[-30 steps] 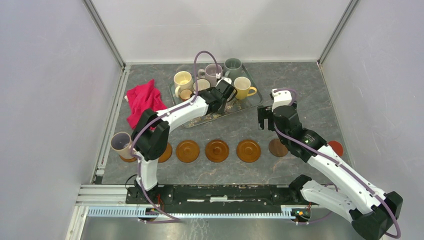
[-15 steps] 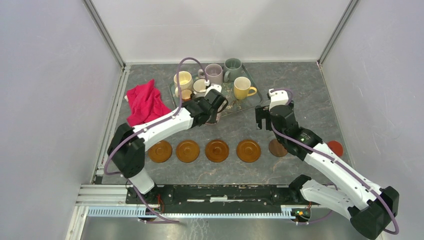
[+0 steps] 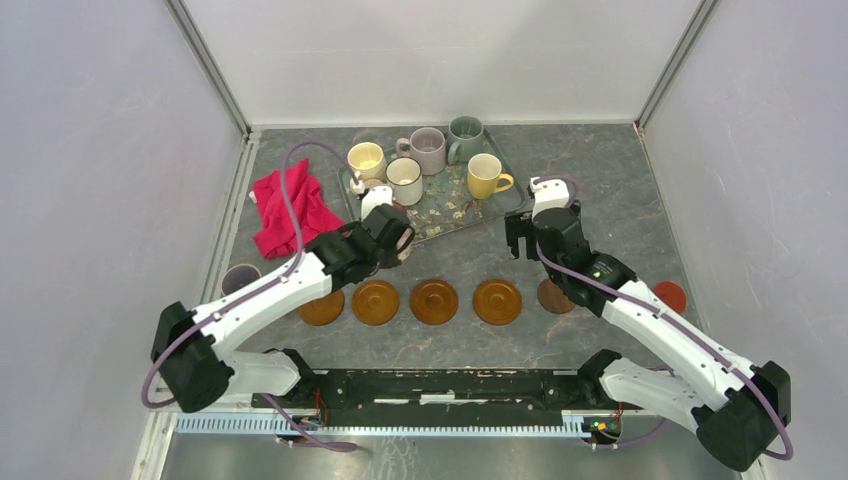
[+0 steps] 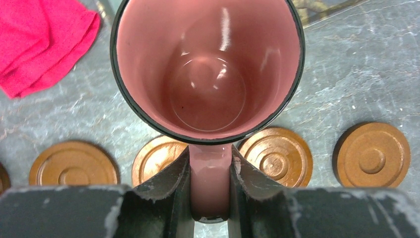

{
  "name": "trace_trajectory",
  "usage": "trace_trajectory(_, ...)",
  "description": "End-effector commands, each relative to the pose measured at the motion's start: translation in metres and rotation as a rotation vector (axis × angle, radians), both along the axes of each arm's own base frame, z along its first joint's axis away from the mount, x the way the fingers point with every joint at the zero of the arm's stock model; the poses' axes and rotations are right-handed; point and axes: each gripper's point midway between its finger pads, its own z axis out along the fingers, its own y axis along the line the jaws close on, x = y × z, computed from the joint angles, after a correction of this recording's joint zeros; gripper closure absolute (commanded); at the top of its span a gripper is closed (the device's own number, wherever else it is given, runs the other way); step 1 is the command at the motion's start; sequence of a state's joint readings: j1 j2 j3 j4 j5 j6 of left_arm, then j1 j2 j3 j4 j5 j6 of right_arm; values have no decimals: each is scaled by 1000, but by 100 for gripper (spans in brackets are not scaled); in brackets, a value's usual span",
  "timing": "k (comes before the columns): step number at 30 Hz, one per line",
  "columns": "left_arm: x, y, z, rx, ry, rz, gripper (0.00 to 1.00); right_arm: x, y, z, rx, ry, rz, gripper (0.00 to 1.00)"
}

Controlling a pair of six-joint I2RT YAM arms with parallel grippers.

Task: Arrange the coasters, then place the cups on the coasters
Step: Pick up the cup from the tray, then place the cup on the coaster.

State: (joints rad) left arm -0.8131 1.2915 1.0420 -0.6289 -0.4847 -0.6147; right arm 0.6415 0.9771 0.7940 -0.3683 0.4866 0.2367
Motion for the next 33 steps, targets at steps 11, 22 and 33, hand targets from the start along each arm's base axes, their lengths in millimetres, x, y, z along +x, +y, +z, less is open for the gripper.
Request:
trace_trajectory(11,-42,99,21,-46,-120,412,98,6,13,0,31,-22,41,2)
trace_trajectory(22,-69,149,12,-59,-162,648,98,5,17,0,43,-23,55,2)
trace_trajectory(33,-81,170,-9,-61,-175,771,98,5,15,-2,46,-28,49,2)
